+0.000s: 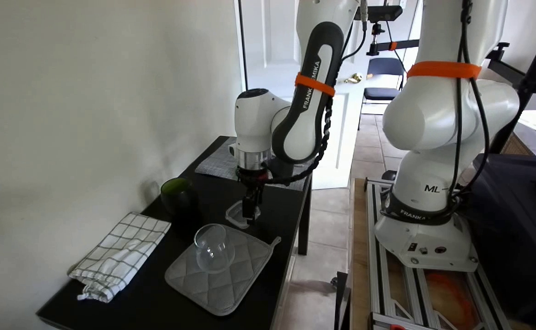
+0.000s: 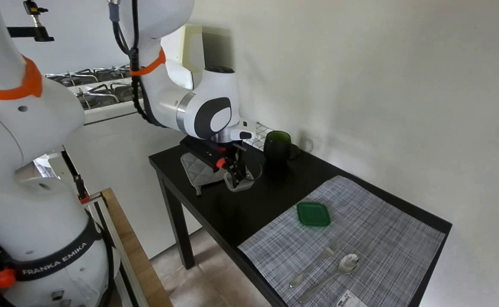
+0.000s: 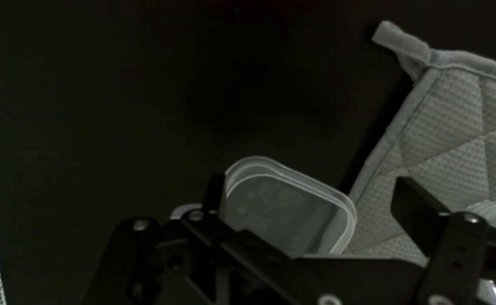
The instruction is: Place the clear bowl upright.
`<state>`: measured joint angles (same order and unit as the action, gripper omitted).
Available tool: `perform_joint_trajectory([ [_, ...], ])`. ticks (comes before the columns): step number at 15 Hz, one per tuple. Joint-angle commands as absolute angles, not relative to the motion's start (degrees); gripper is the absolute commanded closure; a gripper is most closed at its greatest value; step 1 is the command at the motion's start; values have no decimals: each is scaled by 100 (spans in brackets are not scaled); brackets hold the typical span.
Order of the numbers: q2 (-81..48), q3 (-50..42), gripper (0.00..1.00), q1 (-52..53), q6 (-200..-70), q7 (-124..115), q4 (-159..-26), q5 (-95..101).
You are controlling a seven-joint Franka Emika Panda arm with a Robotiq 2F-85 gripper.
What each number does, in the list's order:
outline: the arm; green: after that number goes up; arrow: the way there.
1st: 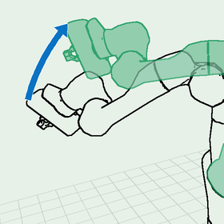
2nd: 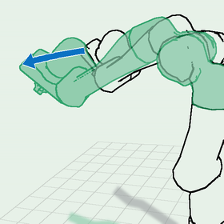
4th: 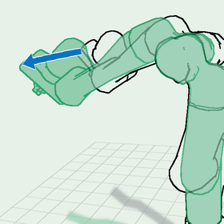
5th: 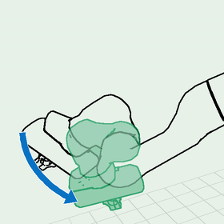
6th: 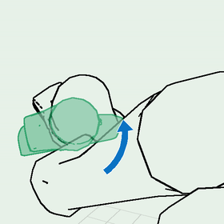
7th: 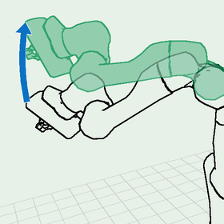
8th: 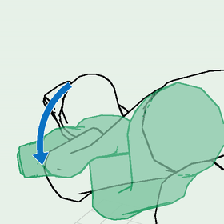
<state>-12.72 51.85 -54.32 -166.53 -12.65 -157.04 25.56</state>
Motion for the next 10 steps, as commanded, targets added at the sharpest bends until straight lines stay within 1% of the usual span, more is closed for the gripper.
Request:
perform_joint_trajectory([
  [1, -820, 6192, 0, -6262, -16240, -731, -15695, 1761],
  [6, -416, 7058, 0, -7000, -15722, -337, -15340, 937],
  [7, -726, 6708, 0, -6732, -16017, -545, -15435, 1306],
  [10, -582, 6916, 0, -6909, -15874, -468, -15322, 1141],
])
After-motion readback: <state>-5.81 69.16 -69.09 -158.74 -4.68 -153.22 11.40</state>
